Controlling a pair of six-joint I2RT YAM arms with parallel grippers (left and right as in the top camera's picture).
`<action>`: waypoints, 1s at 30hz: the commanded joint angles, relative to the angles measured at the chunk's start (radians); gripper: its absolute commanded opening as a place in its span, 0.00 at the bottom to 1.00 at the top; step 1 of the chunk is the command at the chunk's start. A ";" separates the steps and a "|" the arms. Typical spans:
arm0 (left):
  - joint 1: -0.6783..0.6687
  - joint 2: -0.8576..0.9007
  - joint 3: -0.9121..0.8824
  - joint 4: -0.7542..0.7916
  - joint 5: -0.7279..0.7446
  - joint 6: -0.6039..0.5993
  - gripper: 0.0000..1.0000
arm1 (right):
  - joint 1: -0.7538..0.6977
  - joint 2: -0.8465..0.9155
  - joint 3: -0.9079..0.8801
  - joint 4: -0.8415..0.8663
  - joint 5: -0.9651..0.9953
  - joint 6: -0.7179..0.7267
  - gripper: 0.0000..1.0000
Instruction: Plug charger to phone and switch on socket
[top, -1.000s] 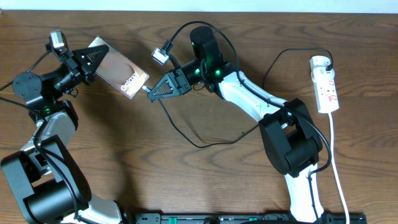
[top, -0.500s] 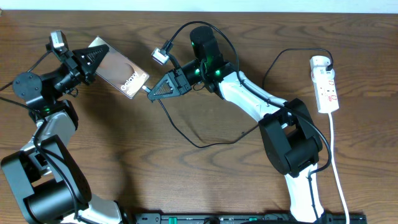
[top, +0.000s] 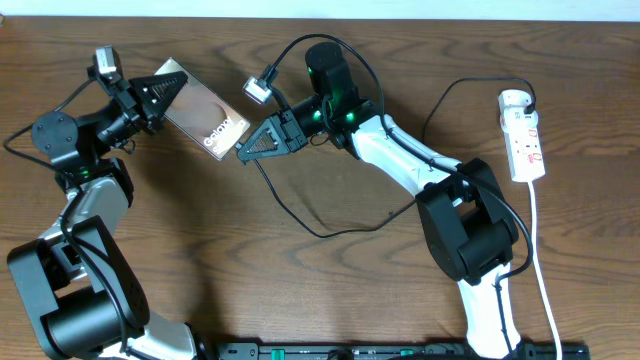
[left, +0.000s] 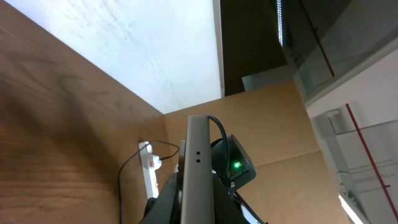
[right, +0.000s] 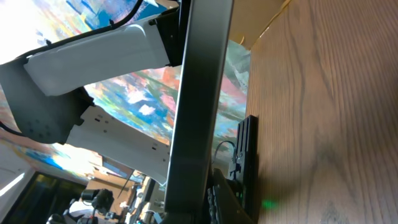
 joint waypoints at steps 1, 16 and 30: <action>0.002 -0.016 0.030 0.012 0.006 0.028 0.07 | 0.005 -0.035 0.019 0.002 -0.011 0.002 0.01; 0.056 -0.016 0.030 0.012 -0.023 0.027 0.07 | 0.004 -0.035 0.019 -0.001 -0.011 0.001 0.01; 0.025 -0.016 0.030 0.012 -0.017 0.028 0.07 | 0.005 -0.035 0.019 0.000 -0.011 0.002 0.01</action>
